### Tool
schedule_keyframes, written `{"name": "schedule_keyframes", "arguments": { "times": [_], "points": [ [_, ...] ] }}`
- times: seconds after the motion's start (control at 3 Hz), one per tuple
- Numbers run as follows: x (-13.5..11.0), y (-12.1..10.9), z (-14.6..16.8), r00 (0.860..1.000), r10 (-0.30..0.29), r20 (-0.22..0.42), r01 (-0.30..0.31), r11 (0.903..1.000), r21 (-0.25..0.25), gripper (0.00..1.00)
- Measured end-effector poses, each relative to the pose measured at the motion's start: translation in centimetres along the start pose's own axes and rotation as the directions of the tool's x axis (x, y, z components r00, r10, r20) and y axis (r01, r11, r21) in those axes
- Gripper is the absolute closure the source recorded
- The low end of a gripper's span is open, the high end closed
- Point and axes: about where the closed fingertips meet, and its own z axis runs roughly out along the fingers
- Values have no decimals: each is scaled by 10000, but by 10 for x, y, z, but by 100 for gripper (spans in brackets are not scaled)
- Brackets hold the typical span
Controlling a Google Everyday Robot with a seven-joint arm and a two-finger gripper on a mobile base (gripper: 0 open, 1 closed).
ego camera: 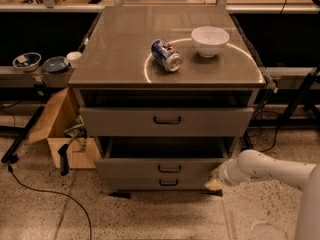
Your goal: Close middle drawer
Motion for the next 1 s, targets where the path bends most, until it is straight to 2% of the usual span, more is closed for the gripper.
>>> {"name": "schedule_keyframes", "arguments": {
  "times": [0.33,0.67,1.0],
  "points": [
    [0,0,0,10000,0,0,0,10000,0,0],
    [0,0,0,10000,0,0,0,10000,-1,0],
    [0,0,0,10000,0,0,0,10000,-2,11]
  ]
}}
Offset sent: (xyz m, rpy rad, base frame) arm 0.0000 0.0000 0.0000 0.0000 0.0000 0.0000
